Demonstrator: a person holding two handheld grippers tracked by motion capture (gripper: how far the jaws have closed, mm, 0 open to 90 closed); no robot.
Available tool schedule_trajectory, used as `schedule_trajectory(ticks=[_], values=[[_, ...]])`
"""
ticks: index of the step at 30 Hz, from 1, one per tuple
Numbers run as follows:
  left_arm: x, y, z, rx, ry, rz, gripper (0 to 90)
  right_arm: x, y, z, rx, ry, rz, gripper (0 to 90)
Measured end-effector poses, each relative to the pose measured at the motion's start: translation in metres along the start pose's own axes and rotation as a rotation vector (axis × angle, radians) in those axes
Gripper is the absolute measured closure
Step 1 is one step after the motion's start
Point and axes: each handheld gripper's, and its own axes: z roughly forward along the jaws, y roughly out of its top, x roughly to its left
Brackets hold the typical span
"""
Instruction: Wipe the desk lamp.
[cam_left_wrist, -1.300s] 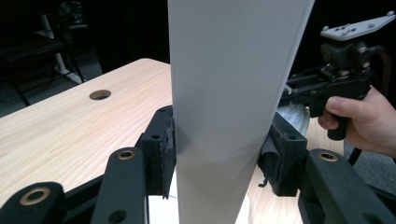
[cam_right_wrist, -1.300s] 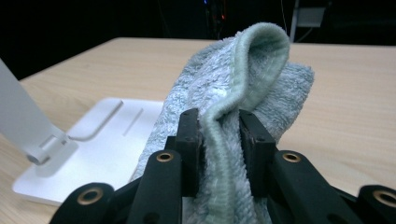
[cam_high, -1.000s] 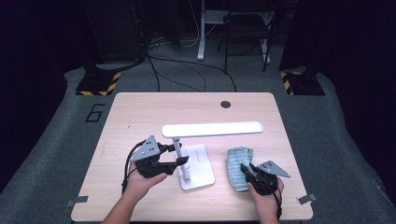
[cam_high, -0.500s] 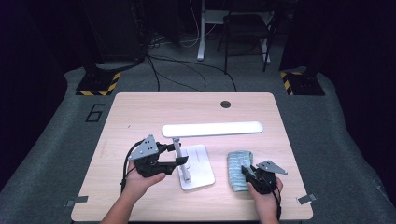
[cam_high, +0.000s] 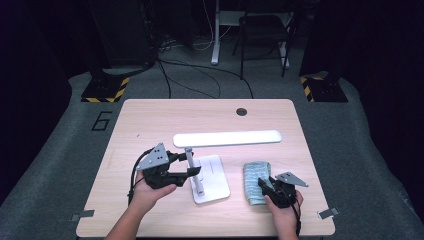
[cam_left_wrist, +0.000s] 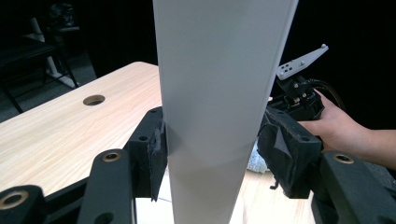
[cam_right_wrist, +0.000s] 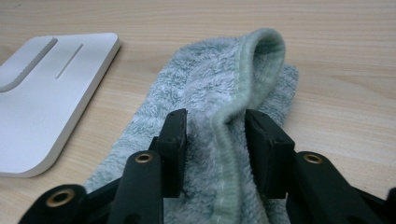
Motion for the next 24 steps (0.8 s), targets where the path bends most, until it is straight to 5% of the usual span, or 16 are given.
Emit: schedule_trajectory(ticks=[24], values=[[0.0, 0.01, 0.002, 0.004, -0.039, 0.0, 42.7, 0.011, 0.008, -0.025, -0.166, -0.047, -0.032, 44.7]])
